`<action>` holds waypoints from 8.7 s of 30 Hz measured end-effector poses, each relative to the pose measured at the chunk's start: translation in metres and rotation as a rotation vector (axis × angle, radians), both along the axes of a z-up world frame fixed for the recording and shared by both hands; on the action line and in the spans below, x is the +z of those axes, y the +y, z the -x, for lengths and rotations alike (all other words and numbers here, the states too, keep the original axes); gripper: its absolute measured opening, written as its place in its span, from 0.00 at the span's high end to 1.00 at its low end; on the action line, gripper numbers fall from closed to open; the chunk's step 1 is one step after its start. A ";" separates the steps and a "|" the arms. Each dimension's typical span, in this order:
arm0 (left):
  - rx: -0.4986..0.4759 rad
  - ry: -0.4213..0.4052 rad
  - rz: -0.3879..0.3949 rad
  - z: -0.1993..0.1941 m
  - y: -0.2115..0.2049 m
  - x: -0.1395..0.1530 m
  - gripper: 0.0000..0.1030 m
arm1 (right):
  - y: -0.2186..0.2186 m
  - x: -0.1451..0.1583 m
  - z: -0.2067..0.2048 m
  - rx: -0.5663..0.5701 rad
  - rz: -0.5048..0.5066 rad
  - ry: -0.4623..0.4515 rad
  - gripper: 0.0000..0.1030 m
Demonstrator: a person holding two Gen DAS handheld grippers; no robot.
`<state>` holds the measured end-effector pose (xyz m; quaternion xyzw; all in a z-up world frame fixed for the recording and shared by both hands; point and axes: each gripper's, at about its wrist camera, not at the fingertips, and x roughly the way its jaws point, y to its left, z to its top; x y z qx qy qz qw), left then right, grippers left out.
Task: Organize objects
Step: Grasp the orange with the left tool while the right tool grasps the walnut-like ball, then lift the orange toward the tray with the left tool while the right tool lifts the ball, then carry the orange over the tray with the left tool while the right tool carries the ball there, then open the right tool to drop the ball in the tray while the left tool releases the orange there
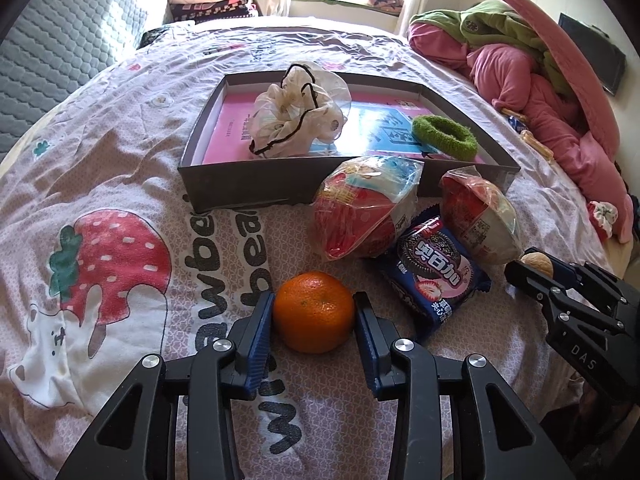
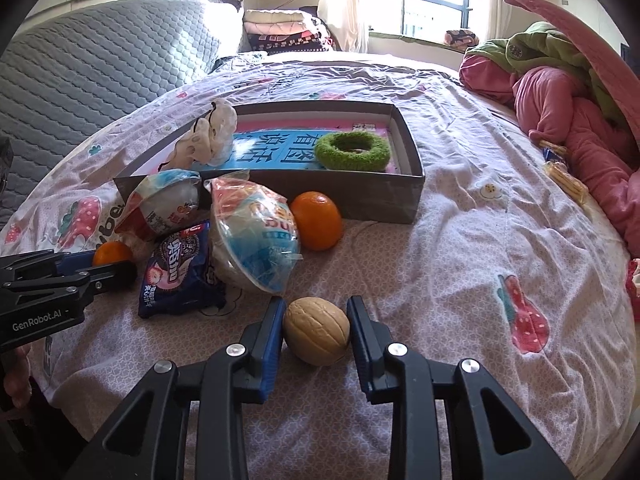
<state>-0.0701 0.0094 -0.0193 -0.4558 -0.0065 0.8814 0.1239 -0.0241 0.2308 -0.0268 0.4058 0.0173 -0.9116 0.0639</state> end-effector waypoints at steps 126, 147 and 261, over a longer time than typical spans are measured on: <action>0.234 0.181 0.040 0.093 -0.011 0.045 0.61 | -0.033 0.079 0.078 -0.049 0.002 0.249 0.69; 0.244 0.140 0.046 0.109 -0.010 0.032 0.61 | -0.049 0.066 0.116 -0.026 -0.034 0.216 0.69; 0.178 0.162 -0.022 0.101 -0.021 0.042 0.59 | -0.047 0.028 0.126 0.063 -0.082 -0.008 0.48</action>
